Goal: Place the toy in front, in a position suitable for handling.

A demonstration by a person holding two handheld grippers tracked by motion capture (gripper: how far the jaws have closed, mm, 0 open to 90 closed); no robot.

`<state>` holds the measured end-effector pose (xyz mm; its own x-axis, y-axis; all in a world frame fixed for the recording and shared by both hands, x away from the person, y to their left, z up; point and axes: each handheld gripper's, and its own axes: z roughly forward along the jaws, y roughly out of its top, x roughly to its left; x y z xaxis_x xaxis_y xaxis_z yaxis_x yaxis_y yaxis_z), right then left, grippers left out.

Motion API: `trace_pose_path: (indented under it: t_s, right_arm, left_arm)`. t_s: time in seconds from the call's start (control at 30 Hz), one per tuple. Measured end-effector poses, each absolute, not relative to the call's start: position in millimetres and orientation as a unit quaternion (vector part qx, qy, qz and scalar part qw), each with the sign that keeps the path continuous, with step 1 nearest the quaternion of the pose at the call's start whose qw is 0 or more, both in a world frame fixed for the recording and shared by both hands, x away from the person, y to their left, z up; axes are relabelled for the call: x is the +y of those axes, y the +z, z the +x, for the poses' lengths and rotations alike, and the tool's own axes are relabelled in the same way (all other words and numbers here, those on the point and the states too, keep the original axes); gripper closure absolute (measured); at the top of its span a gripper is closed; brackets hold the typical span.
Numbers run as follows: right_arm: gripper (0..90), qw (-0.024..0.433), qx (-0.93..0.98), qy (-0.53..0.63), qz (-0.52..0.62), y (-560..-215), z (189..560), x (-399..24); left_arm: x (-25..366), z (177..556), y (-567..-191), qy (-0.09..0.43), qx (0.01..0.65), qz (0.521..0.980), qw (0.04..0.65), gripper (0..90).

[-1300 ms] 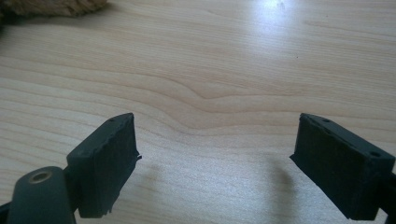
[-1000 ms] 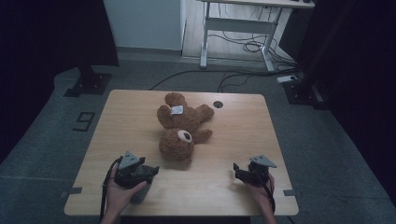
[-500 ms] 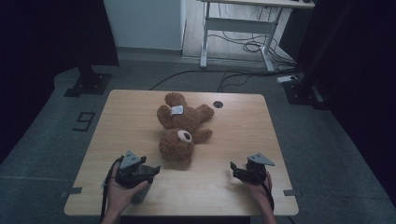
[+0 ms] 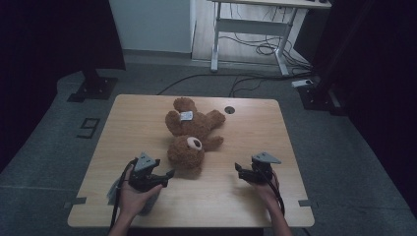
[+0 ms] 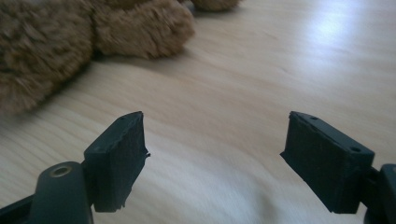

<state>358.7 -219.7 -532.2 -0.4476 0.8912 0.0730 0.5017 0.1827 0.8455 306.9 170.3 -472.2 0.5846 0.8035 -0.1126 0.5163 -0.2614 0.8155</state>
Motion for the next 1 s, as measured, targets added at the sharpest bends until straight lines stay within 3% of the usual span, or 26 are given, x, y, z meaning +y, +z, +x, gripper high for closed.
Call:
trace_pose_path:
  t_s: [0.63, 1.0]
  right_arm:
    - [22.8, 0.188, 0.764, 0.449, 0.423, -520.8, 438.5, -163.5]
    - [19.7, 0.162, 0.776, 0.443, 0.418, -543.2, 470.8, -138.8]
  left_arm:
    - [154.1, 358.1, -483.0, 0.144, 0.452, 0.773, 0.421, 29.3]
    - [152.8, 367.5, -487.4, 0.145, 0.437, 0.781, 0.422, 48.6]
